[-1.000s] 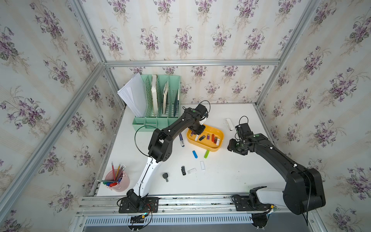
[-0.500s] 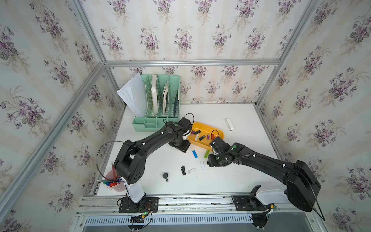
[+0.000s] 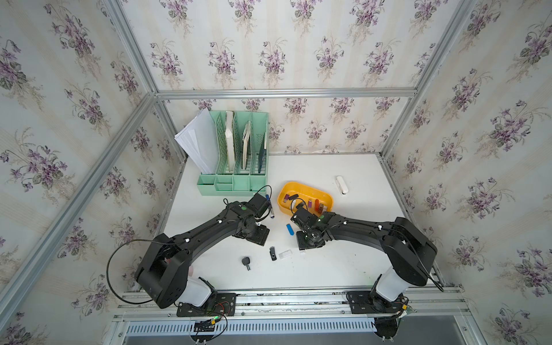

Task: Put the usb flash drive into the storage box
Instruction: Pick up the USB flash from the center of the board.

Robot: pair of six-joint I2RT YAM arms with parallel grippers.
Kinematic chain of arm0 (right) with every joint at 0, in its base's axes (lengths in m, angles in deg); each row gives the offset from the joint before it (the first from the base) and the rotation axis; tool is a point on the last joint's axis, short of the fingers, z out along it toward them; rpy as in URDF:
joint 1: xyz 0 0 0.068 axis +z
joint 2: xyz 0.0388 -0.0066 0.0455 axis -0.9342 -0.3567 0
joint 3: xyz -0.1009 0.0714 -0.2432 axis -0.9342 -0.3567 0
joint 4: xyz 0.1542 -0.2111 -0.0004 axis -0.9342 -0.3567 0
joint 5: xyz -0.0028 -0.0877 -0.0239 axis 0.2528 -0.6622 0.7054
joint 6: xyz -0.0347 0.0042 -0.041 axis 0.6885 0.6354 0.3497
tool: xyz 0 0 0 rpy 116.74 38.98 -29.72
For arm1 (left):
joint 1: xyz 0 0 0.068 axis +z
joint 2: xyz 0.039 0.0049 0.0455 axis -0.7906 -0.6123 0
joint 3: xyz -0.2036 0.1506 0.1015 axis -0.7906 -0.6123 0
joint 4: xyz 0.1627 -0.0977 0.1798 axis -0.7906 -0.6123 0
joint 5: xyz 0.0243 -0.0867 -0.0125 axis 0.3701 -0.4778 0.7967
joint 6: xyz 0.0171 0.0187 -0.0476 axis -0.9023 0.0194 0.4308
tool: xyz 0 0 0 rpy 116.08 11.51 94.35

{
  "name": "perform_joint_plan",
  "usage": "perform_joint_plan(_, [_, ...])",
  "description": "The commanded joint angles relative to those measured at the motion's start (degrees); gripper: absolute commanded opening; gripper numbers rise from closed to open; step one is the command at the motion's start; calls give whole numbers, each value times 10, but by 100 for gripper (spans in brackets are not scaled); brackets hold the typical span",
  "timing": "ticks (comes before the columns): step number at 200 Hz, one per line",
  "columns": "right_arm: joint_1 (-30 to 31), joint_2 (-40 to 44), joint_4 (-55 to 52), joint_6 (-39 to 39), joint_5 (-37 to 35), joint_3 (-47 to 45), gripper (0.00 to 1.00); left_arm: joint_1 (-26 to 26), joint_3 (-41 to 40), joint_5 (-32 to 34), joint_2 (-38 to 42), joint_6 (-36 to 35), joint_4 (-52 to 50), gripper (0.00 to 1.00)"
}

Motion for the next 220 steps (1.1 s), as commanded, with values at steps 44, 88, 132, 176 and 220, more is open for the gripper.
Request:
perform_joint_plan(44, [6,-25,4,7,-5,6,40,1,-39,7,43,20,4,79])
perform_joint_plan(88, [17,-40,2,2,-3,13,26,0,-46,-1,47,18,9,79])
perform_joint_plan(132, [18,-30,-10,-2,-9,14,16,0,-48,-8,52,13,9,79])
perform_joint_plan(176, [18,6,-39,-16,-14,34,14,0,-53,-13,45,13,15,79])
perform_joint_plan(220, [-2,34,-102,-2,-47,115,13,-2,-55,-16,40,14,17,79])
